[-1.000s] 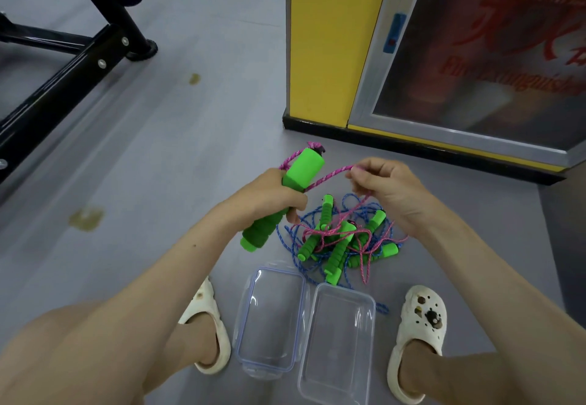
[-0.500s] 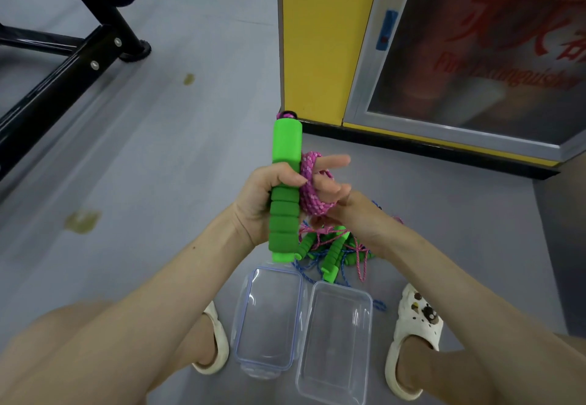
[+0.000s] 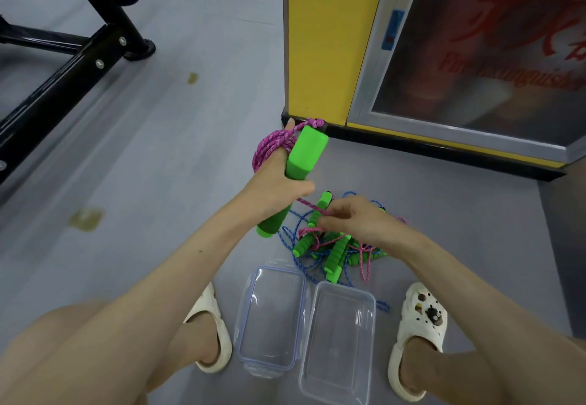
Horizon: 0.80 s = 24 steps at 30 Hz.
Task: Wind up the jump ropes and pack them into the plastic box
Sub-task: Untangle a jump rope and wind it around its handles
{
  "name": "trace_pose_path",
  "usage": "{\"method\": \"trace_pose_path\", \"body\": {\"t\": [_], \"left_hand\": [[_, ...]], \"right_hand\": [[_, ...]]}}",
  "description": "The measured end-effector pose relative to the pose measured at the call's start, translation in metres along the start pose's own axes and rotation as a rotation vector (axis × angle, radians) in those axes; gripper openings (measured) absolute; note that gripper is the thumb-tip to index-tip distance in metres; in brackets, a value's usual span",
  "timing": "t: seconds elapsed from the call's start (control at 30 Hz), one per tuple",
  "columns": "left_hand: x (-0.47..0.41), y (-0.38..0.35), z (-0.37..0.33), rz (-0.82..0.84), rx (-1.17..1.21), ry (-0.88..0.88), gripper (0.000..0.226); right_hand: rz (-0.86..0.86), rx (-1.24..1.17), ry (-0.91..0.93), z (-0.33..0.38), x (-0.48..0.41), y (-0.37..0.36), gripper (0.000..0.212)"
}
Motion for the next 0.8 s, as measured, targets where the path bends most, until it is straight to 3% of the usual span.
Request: {"method": "trace_pose_path", "body": {"t": [0.07, 0.23, 0.27, 0.33, 0.4, 0.47, 0.53, 0.63, 0.8], "left_hand": [[-0.002, 0.001, 0.003, 0.031, -0.082, 0.009, 0.034], [-0.003, -0.012, 0.018, 0.129, -0.216, 0.085, 0.093], [-0.003, -0.014, 0.02, 0.137, -0.256, 0.089, 0.096], [-0.004, -0.018, 0.024, 0.17, -0.338, 0.108, 0.074], [-0.004, -0.02, 0.029, 0.214, -0.327, 0.177, 0.034], [0.0, -0.022, 0.032, 0.239, -0.23, 0.255, 0.021], [0.005, -0.026, 0.029, 0.27, -0.049, 0.315, 0.018], [0.015, -0.037, 0.022, 0.418, 0.261, 0.35, 0.033], [0.031, -0.06, 0.002, 0.738, 0.76, 0.26, 0.032]], "right_hand": [[-0.083, -0.071, 0.019, 0.003, 0.002, 0.015, 0.018], [-0.231, -0.163, 0.082, 0.014, 0.007, 0.035, 0.014], [-0.242, -0.172, 0.093, 0.017, 0.008, 0.037, 0.014], [-0.246, -0.215, 0.11, 0.019, 0.007, 0.038, 0.013], [-0.258, -0.28, 0.129, 0.019, 0.005, 0.041, 0.012], [-0.27, -0.308, 0.142, 0.021, 0.005, 0.041, 0.012], [-0.274, -0.324, 0.16, 0.022, 0.004, 0.04, 0.013], [-0.292, -0.374, 0.191, 0.023, 0.005, 0.039, 0.014], [-0.233, -0.472, 0.224, 0.026, 0.004, 0.032, 0.015]]}}
Point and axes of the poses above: each hand's wrist, its own x-axis away from the middle knuckle, its own y-axis out of the back of the hand, z = x × y, the point moved 8 cm from there along -x, towards the middle knuckle, and after that the axes turned 3 degrees about z, right-handed, at the moved point
